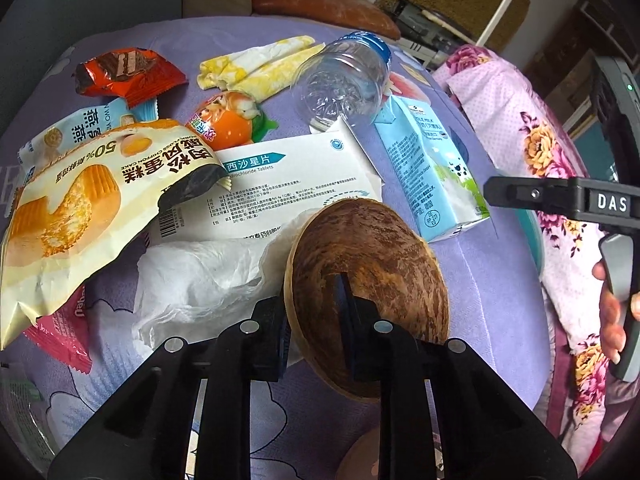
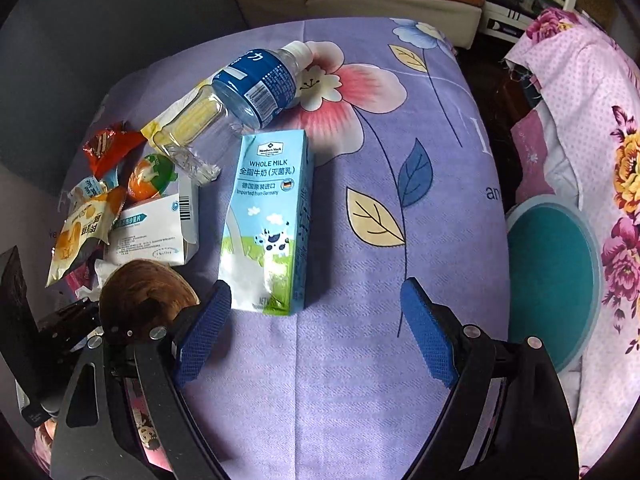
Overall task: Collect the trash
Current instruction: 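Grasp the wooden bowl with the left tool while the right tool grasps the milk carton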
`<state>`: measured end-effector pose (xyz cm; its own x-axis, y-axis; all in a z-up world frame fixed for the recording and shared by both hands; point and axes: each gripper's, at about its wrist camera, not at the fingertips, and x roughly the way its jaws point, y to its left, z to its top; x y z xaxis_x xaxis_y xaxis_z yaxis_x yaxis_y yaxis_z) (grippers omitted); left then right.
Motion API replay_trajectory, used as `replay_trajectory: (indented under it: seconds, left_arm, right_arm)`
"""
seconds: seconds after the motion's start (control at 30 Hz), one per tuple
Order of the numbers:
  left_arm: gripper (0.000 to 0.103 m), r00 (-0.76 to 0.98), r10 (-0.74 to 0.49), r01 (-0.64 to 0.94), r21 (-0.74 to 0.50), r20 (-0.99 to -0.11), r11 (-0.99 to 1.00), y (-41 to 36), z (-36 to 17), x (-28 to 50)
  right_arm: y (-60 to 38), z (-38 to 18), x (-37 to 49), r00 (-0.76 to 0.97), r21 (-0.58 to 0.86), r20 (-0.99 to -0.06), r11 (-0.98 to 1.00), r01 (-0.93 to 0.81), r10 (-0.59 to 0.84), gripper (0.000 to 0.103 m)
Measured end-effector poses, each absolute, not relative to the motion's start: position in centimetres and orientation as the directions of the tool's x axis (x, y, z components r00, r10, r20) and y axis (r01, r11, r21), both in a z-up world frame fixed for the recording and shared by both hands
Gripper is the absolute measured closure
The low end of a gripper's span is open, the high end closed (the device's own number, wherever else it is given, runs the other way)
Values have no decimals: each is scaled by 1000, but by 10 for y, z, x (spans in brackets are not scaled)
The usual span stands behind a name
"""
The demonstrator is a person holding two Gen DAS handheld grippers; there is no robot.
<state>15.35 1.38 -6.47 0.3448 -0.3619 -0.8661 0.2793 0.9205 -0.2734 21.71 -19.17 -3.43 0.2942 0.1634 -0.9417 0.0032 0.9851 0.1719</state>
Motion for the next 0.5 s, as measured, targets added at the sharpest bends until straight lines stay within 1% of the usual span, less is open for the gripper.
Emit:
replay_trajectory:
  seconds: [0.23,0.27,0.33,0.37,0.4,0.43,0.5]
  left_arm:
    - [81,331,-390,295,-298,-859,908,20,-66,159]
    - [81,331,-391,297,-298,-859,907,20,-66,160]
    - [81,331,-392,300,-298,-858,906,21,-66,160]
    - [81,332,-391,301,-297,-858,906,20,-65,162]
    - [81,333,-390,302,-295,-859,907,20,-65,162]
    - [81,336,-387,301,-292,-859,908,19,-65,162]
    - [82,340,-377,295,-283,-861,913,15,-64,163]
  right_arm:
    - [-172,-59,251,252,169,-954,986,-8,165,22]
    - [-171,-62,253,247,169,-955,986,-9,166,24]
    - [-170,-67,257,236,171,-957,985,-12,169,35]
    - [-169,-70,259,229,178,-958,984,-9,175,38]
    - [-169,-70,259,235,170,-957,985,-12,168,44]
    - [-168,-69,258,242,168,-955,986,-24,169,52]
    - [-171,-68,252,241,184,-953,983,-25,184,52]
